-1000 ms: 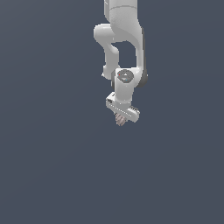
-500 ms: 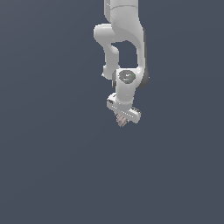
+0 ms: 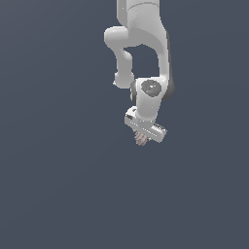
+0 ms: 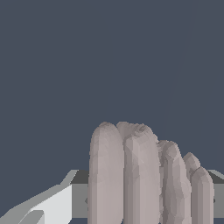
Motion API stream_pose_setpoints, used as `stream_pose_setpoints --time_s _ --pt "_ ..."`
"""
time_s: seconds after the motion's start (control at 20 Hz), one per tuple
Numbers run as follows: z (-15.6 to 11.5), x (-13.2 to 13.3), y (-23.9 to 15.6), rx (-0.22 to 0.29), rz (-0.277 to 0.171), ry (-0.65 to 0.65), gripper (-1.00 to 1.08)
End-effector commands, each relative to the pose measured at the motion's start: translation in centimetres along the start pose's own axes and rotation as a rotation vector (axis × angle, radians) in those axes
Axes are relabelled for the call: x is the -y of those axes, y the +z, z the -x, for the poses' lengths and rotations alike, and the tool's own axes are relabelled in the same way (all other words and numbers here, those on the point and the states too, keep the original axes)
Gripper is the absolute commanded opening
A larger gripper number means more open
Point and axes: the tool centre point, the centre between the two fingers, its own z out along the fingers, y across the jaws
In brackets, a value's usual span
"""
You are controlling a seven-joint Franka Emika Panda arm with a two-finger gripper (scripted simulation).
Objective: Pick up the object and move it to a goal position.
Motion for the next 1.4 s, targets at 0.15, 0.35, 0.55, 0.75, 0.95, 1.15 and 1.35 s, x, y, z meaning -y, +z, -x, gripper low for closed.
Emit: stream_pose_setpoints --time_s 0.15,0.35,0.55,0.75,0.95,1.15,1.35 --pt "-1.3 3.7 -1.3 0.0 0.0 0.0 -1.0" --pt "-2.3 6.3 -2.1 0.0 0.0 0.0 -1.0" --pt "-3.2 8.7 -2.9 0.0 0.0 0.0 -1.0" --pt "-4.0 10.9 -3.6 0.0 0.0 0.0 -1.0" --pt "-4.7 12.7 -4.2 0.0 0.0 0.0 -1.0" --pt "-5.2 14.0 -4.6 0.001 0.0 0.0 -1.0" --pt "-5.5 14.8 -4.8 0.001 0.0 0.0 -1.0"
